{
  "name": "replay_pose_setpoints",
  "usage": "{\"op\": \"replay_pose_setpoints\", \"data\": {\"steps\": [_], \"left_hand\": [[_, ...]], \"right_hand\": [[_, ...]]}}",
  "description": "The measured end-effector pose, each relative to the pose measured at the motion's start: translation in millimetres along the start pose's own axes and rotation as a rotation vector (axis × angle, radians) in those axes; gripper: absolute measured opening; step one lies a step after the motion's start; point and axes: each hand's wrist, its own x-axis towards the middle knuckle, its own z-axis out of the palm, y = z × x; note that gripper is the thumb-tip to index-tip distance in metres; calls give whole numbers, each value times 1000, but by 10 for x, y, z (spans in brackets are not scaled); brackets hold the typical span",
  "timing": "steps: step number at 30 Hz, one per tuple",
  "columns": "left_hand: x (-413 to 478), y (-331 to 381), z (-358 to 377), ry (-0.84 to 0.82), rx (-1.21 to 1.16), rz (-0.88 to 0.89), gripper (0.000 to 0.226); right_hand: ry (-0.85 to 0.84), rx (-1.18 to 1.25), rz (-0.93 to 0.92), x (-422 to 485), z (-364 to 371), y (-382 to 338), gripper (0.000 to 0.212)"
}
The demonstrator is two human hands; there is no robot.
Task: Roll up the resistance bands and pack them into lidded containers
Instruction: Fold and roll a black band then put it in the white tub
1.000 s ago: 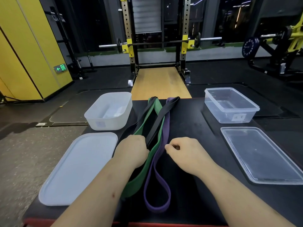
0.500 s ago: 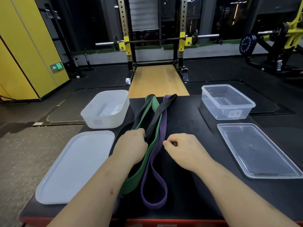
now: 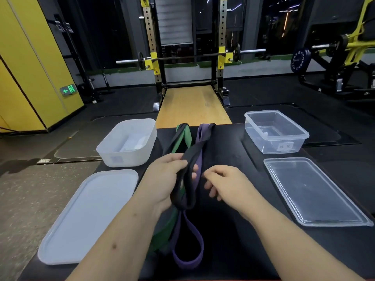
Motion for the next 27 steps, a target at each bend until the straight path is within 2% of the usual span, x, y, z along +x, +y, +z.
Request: {"op": "replay_pose_setpoints", "data": {"steps": [4, 9, 12, 16, 19, 22, 24, 25, 27], "left_hand": [[-30, 22, 187, -67, -276, -51, 20], [-167, -312, 459, -213, -250, -174, 26], [-208, -462, 551, -253, -259, -222, 33], [-240, -578, 600, -292, -226, -286, 39], [-254, -629, 604, -331, -163, -316, 41], [-245, -655, 598, -356, -75, -301, 38], [-228, -662, 586, -368, 15, -273, 34], [-227, -658, 584, -375, 64, -264, 32], [-209, -664, 581, -373, 154, -251, 28]], "right_hand": [[16, 228, 32, 39, -79, 37, 27], [-9, 629, 186, 90, -160, 134, 34], [-44, 710, 306, 91, -246, 206, 37], [-81, 700, 413, 127, -282, 321, 51], [-62, 710, 392, 124, -290, 349, 43], [-20, 699, 333, 116, -325, 309, 18], [15, 735, 266, 140, -339, 289, 10], [37, 768, 222, 144, -351, 260, 8], [89, 789, 131, 166, -413, 233, 18]]}}
